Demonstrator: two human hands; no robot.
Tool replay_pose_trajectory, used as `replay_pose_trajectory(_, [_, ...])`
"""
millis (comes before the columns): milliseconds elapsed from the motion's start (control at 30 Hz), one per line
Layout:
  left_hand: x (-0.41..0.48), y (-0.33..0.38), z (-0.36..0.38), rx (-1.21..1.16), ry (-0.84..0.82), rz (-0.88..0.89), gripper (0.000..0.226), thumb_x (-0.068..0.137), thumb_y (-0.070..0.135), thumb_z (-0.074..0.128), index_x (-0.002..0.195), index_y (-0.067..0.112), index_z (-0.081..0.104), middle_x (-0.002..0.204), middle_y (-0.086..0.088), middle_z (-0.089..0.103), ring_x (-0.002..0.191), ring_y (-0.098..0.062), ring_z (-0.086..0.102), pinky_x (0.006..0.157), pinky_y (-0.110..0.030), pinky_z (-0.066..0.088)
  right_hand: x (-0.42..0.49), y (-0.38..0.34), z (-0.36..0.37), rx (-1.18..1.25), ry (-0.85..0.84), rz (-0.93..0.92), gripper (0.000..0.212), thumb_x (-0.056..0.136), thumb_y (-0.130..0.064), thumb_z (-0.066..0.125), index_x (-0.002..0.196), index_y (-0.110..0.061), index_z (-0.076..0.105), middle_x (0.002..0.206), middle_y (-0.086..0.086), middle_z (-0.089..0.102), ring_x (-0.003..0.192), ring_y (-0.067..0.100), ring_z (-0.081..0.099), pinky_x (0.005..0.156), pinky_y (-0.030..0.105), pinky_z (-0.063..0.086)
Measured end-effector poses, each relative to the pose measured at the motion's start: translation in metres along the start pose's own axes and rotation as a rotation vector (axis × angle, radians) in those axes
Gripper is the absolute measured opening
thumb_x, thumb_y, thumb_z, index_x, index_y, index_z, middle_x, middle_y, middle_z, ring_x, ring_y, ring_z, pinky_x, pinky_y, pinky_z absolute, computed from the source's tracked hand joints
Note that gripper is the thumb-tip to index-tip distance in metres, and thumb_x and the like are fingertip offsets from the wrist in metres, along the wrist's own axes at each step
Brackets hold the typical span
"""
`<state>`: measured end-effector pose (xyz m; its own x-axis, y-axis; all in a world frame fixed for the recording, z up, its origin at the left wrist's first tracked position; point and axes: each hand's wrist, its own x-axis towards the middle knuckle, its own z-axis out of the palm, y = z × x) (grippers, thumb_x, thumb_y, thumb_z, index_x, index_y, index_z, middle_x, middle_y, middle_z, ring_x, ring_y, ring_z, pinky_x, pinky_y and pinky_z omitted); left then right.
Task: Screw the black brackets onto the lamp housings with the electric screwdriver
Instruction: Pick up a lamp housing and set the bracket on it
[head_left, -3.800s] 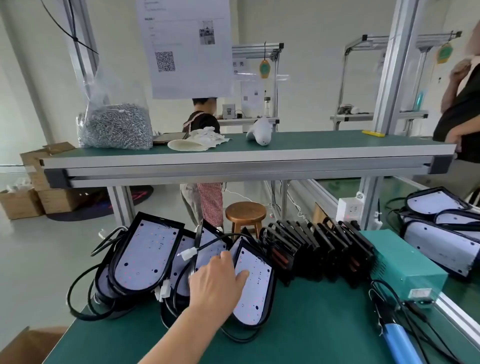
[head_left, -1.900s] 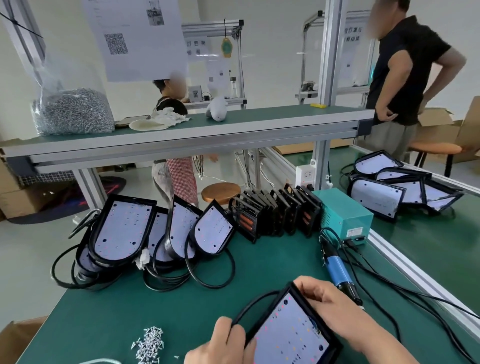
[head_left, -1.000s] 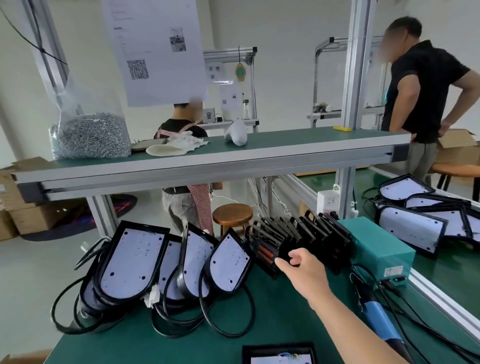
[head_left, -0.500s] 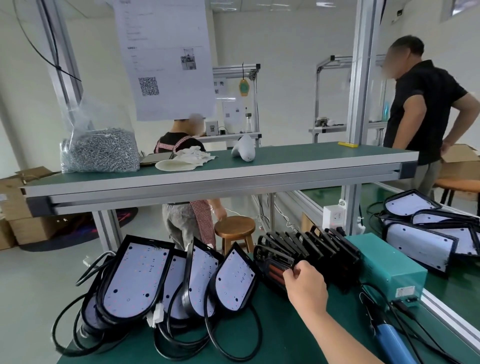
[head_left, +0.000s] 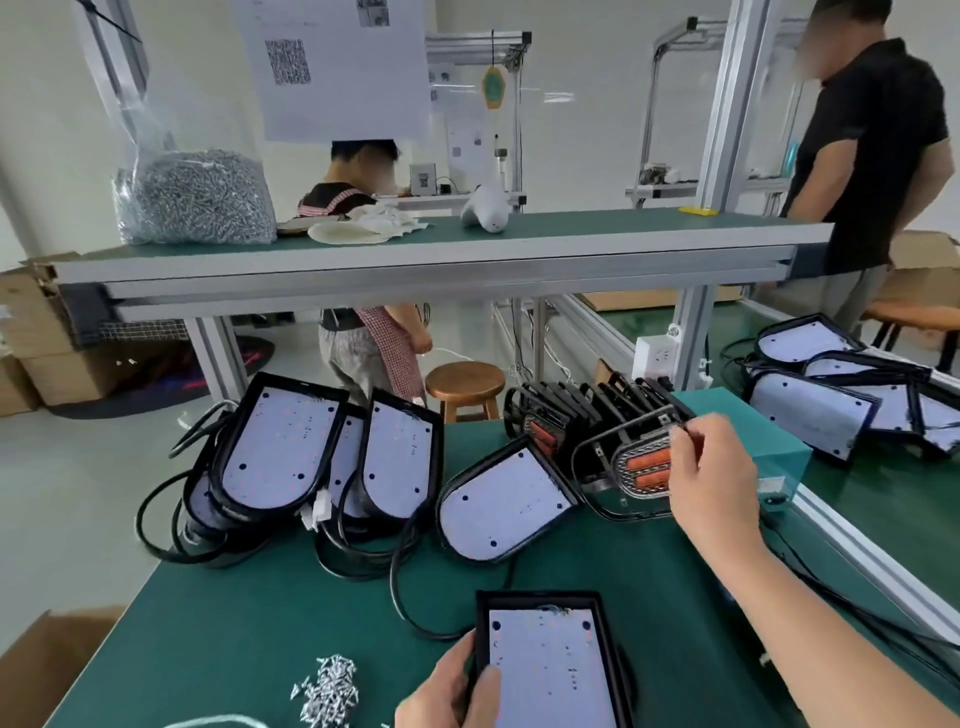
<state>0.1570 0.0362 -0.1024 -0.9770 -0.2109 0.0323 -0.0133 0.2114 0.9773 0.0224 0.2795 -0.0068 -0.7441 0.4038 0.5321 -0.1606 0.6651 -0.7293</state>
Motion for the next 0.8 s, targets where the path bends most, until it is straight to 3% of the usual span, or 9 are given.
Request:
replay_pose_trajectory(100, [-0.01, 0.007, -0.01, 0.108, 0.04, 0.052, 0.032, 0.085, 0.014, 0.075, 0.094, 0.044, 0.069, 0.068, 0.031, 0.069, 0.068, 0.014, 0.065, 0.061, 0.001, 0.042, 0.002, -0.001, -0.02, -0.037, 0.005, -0.051, 0.015, 0.106, -0.019, 0.049, 0.093, -0.011, 0.05, 0.075, -0.005, 0.052, 0.068, 0.011, 0.051, 0.056, 0.029, 0.033])
replay_pose_trajectory(200, [-0.017, 0.017, -0.01, 0.041, 0.009, 0.013, 0.027, 0.089, 0.014, 0.071, 0.103, 0.036, 0.069, 0.069, 0.025, 0.072, 0.066, 0.015, 0.064, 0.063, -0.002, 0.043, 0.002, -0.018, -0.046, 0.017, 0.022, -0.169, 0.015, 0.105, -0.019, 0.052, 0.091, -0.014, 0.054, 0.073, -0.009, 0.056, 0.067, 0.004, 0.058, 0.056, 0.015, 0.038])
replay_pose_trajectory(267, [-0.013, 0.013, -0.011, 0.055, 0.008, -0.013, 0.024, 0.091, 0.014, 0.069, 0.106, 0.033, 0.068, 0.07, 0.024, 0.073, 0.065, 0.015, 0.063, 0.063, -0.002, 0.043, 0.003, -0.034, -0.061, 0.162, -0.096, -0.219, 0.016, 0.103, -0.02, 0.056, 0.088, -0.016, 0.058, 0.068, -0.007, 0.062, 0.063, -0.001, 0.063, 0.056, 0.008, 0.043])
replay_pose_trajectory(300, [-0.015, 0.015, -0.01, 0.042, 0.013, -0.027, 0.022, 0.092, 0.014, 0.068, 0.106, 0.031, 0.07, 0.07, 0.021, 0.073, 0.063, 0.013, 0.062, 0.063, -0.003, 0.043, 0.001, -0.043, -0.065, 0.274, -0.25, -0.206, 0.017, 0.103, -0.021, 0.057, 0.086, -0.016, 0.061, 0.067, -0.003, 0.066, 0.061, 0.001, 0.065, 0.057, 0.008, 0.046])
replay_pose_trajectory(400, [-0.02, 0.021, -0.008, 0.01, 0.054, -0.028, 0.019, 0.093, 0.013, 0.065, 0.101, 0.026, 0.076, 0.065, 0.013, 0.073, 0.057, 0.008, 0.057, 0.062, -0.004, 0.044, -0.017, -0.062, -0.057, 0.264, -0.681, -0.251, 0.018, 0.098, -0.032, 0.061, 0.081, -0.028, 0.068, 0.079, -0.009, 0.072, 0.07, 0.005, 0.068, 0.066, 0.014, 0.052])
replay_pose_trajectory(500, [-0.018, 0.022, -0.007, 0.032, 0.069, -0.025, 0.026, 0.094, 0.014, 0.063, 0.087, 0.036, 0.074, 0.058, 0.023, 0.065, 0.059, 0.013, 0.056, 0.062, 0.002, 0.04, -0.044, -0.065, -0.026, 0.189, -0.876, -0.286, 0.023, 0.096, -0.031, 0.066, 0.074, -0.026, 0.068, 0.075, -0.007, 0.07, 0.065, 0.002, 0.061, 0.064, 0.02, 0.049])
replay_pose_trajectory(600, [-0.016, 0.021, -0.007, 0.1, 0.064, -0.024, 0.02, 0.097, 0.017, 0.06, 0.109, 0.025, 0.074, 0.073, 0.035, 0.064, 0.078, 0.032, 0.053, 0.07, 0.004, 0.038, -0.067, -0.055, 0.005, 0.13, -0.974, -0.268, 0.026, 0.097, -0.03, 0.066, 0.073, -0.02, 0.065, 0.069, 0.002, 0.067, 0.059, 0.007, 0.05, 0.063, 0.031, 0.046])
replay_pose_trajectory(700, [-0.014, 0.017, -0.009, 0.127, 0.06, -0.013, 0.024, 0.099, 0.017, 0.057, 0.116, 0.025, 0.073, 0.076, 0.036, 0.066, 0.084, 0.029, 0.056, 0.072, 0.002, 0.04, -0.079, -0.047, 0.022, 0.078, -0.991, -0.286, 0.026, 0.096, -0.033, 0.064, 0.074, -0.019, 0.065, 0.07, 0.002, 0.066, 0.059, 0.006, 0.049, 0.066, 0.033, 0.046])
replay_pose_trajectory(800, [-0.013, 0.015, -0.009, 0.146, 0.034, -0.011, 0.025, 0.1, 0.017, 0.055, 0.115, 0.029, 0.072, 0.078, 0.044, 0.064, 0.086, 0.025, 0.058, 0.071, 0.001, 0.041, -0.089, -0.041, 0.032, 0.001, -0.918, -0.35, 0.025, 0.097, -0.037, 0.063, 0.078, -0.02, 0.069, 0.081, -0.003, 0.061, 0.075, 0.011, 0.057, 0.077, 0.035, 0.048])
